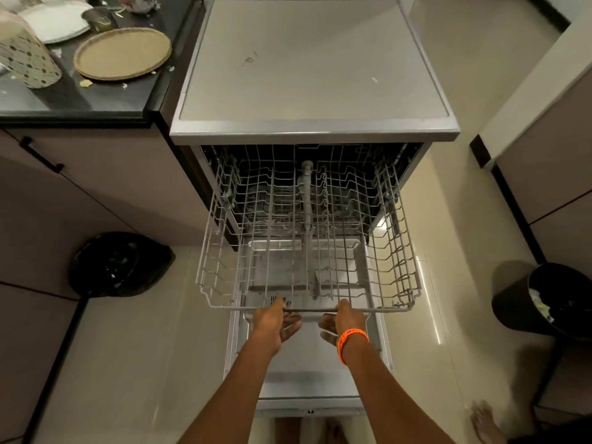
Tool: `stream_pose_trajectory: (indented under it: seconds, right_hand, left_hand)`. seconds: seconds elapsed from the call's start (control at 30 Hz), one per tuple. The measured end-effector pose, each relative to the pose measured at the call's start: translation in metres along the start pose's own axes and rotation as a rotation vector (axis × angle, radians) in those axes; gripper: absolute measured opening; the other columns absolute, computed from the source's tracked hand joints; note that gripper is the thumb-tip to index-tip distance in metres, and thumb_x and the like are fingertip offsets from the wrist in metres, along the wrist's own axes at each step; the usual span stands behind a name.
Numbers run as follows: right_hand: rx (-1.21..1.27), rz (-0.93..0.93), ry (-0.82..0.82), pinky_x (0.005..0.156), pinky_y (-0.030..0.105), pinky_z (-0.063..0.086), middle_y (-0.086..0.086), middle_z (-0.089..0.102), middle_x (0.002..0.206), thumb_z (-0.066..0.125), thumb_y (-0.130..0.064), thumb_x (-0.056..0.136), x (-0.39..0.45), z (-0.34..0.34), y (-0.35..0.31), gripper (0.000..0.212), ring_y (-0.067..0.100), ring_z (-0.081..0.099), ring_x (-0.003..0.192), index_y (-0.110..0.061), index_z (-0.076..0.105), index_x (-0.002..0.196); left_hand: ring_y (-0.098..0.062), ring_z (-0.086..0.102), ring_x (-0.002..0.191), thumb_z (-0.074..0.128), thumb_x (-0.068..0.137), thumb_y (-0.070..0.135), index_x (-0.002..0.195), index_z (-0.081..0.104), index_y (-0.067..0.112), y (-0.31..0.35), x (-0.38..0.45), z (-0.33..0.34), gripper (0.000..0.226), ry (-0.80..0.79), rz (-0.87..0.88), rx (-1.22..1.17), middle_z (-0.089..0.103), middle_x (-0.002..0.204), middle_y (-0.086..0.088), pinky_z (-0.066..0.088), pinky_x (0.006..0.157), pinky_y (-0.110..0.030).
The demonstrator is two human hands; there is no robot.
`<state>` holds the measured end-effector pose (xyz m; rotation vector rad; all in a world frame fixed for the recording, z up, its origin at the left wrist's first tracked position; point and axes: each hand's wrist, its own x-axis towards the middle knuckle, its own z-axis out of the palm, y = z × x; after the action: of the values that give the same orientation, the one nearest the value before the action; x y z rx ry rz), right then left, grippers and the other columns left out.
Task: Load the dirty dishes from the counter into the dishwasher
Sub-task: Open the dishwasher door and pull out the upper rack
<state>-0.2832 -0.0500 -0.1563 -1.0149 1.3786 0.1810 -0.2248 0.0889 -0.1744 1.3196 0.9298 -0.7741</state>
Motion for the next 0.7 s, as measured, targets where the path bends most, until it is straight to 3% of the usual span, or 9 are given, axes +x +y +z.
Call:
stream_pose_trajectory:
  seconds: [0.33, 0.5, 0.7]
  right_hand:
    - [-0.022, 0.025, -0.013, 0.082, 0.051, 0.059, 0.021, 0.072, 0.09, 0.041, -0.03, 0.105, -0.014, -0.02, 0.02, 0.03, 0.033, 0.07, 0.08, -0.009, 0.059, 0.094]
    - [-0.042, 0.032, 0.009, 0.075, 0.047, 0.06, 0.02, 0.073, 0.088, 0.044, -0.028, 0.104, -0.015, -0.031, 0.04, 0.032, 0.034, 0.072, 0.081, -0.003, 0.062, 0.099]
    - [-0.04, 0.038, 0.002, 0.076, 0.048, 0.06, 0.022, 0.073, 0.088, 0.045, -0.024, 0.102, -0.021, -0.031, 0.043, 0.031, 0.037, 0.072, 0.086, 0.0, 0.063, 0.095]
  left_hand:
    - [-0.034, 0.077, 0.086, 0.059, 0.103, 0.021, 0.109, 0.063, -0.004, -0.025, -0.023, -0.008, 0.026, 0.021, -0.024, -0.037, 0.074, 0.098, -0.025, 0.06, 0.053, -0.034]
    - [-0.036, 0.076, 0.087, 0.056, 0.104, 0.023, 0.107, 0.062, -0.006, -0.047, -0.035, -0.012, 0.03, 0.036, -0.036, -0.073, 0.074, 0.096, -0.027, 0.06, 0.053, -0.035]
    - [-0.035, 0.076, 0.087, 0.056, 0.104, 0.023, 0.111, 0.061, -0.006, -0.048, -0.037, -0.02, 0.03, 0.021, -0.032, -0.056, 0.074, 0.097, -0.026, 0.061, 0.058, -0.036]
